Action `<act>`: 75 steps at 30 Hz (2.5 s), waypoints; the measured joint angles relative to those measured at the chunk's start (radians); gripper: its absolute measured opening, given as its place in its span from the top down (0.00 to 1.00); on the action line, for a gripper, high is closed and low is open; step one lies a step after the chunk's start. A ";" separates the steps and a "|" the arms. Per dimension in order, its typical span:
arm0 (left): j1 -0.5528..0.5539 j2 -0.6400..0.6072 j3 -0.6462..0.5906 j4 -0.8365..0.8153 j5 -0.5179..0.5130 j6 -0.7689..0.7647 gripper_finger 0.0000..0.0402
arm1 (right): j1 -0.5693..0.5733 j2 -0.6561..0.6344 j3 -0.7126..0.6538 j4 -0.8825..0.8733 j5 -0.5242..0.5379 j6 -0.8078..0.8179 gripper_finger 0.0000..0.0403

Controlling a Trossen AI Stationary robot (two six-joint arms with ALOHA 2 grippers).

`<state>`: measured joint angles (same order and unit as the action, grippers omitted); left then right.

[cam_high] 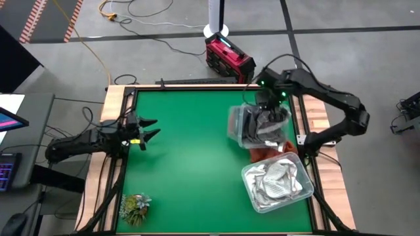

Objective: Sort towels by color in basket
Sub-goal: Adjust the top transparent bin

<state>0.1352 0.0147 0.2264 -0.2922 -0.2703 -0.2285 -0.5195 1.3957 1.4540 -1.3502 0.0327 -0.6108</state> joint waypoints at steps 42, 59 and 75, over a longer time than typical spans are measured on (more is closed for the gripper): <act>0.000 0.000 0.005 -0.032 0.057 -0.045 0.41 | 0.622 0.010 0.022 -0.033 0.154 0.684 0.35; 0.000 0.000 0.005 -0.030 0.056 -0.046 0.41 | 0.551 -0.151 -0.373 0.045 0.149 0.766 0.57; 0.000 0.000 0.005 -0.032 0.056 -0.054 0.41 | 0.274 -0.147 -0.464 0.147 0.127 0.581 0.66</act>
<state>0.1352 0.0151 0.2310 -0.3241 -0.2141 -0.2822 -0.2452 1.2489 0.9898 -1.2034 0.1595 -0.0301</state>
